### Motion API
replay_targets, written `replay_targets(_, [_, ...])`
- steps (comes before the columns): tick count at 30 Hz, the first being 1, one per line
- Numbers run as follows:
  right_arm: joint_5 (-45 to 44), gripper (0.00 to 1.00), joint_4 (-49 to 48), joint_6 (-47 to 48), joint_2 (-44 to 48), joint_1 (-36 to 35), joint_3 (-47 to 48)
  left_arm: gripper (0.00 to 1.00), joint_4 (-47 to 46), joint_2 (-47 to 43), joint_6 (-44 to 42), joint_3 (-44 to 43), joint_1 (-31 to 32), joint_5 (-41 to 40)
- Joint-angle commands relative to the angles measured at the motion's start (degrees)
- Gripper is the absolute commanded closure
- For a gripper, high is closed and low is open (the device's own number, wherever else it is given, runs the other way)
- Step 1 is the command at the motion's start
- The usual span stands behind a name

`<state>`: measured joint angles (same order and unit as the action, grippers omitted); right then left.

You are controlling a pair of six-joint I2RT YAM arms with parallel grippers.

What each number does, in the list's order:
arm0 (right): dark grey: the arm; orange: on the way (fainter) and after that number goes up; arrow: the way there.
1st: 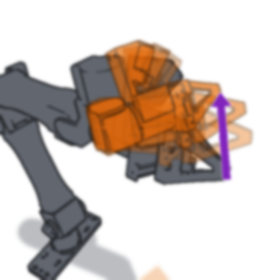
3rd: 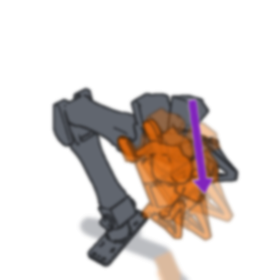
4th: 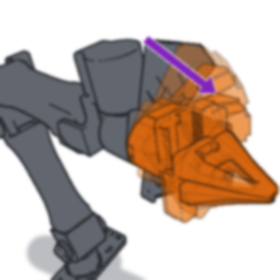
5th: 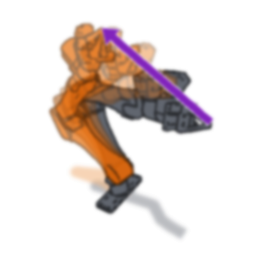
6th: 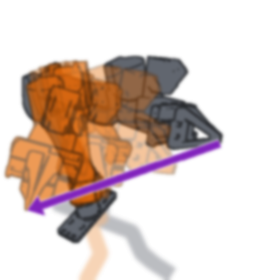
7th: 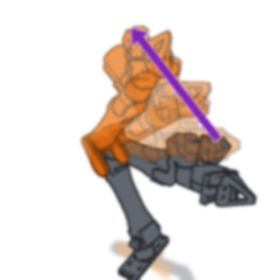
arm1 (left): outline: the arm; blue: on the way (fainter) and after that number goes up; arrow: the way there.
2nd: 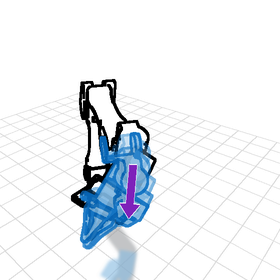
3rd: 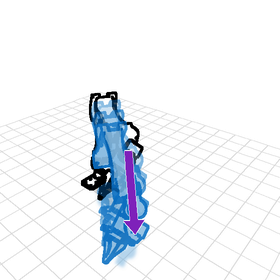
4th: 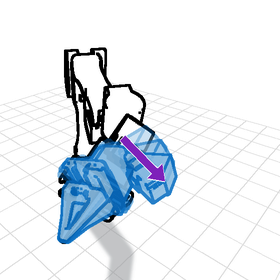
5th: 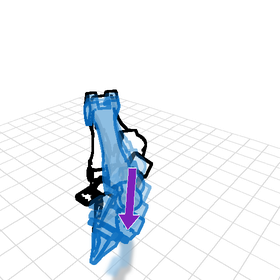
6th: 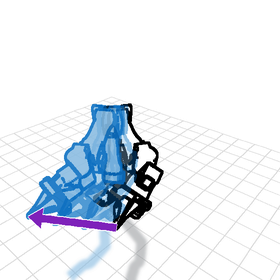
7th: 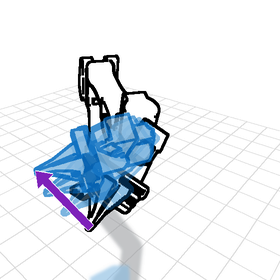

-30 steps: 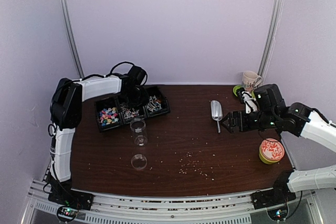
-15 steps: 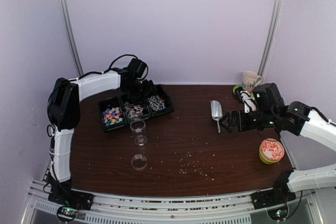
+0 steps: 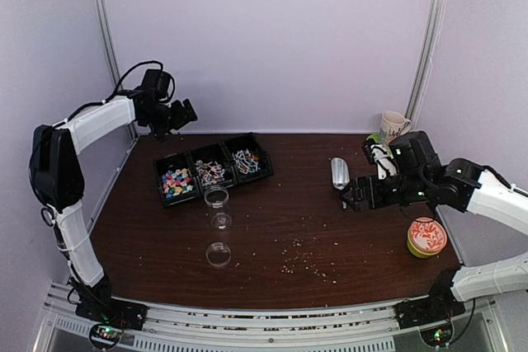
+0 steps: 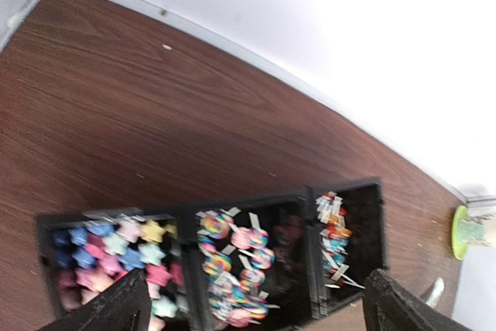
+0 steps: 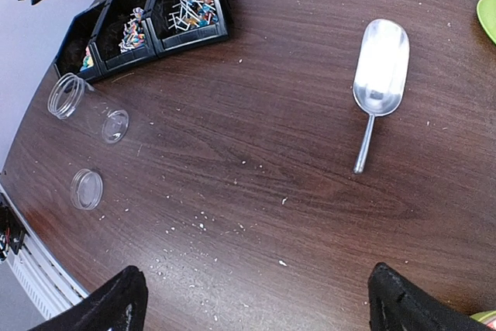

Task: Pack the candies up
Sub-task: Move the packing bottle to the center of the board.

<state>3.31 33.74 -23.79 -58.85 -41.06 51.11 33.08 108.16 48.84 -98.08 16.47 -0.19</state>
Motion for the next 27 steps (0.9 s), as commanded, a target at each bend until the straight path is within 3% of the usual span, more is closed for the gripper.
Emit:
replay_targets(1, [-1.4, 0.01, -0.6, 0.3, -0.5, -0.8, 1.2, 0.02, -1.8, 0.1, -7.4, 2.3, -4.9, 0.8])
replay_targets(9, [-2.0, 0.01, -0.2, 0.0, -0.3, -1.8, 0.6, 0.02, -7.8, 5.1, -8.7, 2.9, -10.2, 2.0])
replay_targets(19, [-3.0, 0.00, 0.7, -0.4, 0.7, -2.6, -0.2, 0.02, -3.9, 16.4, -13.3, -7.4, -11.1, 1.1])
replay_targets(27, [-3.0, 0.01, 0.2, -0.6, 0.4, -2.9, -1.1, 0.14, -5.3, 17.1, -13.8, -2.9, -11.2, 3.8])
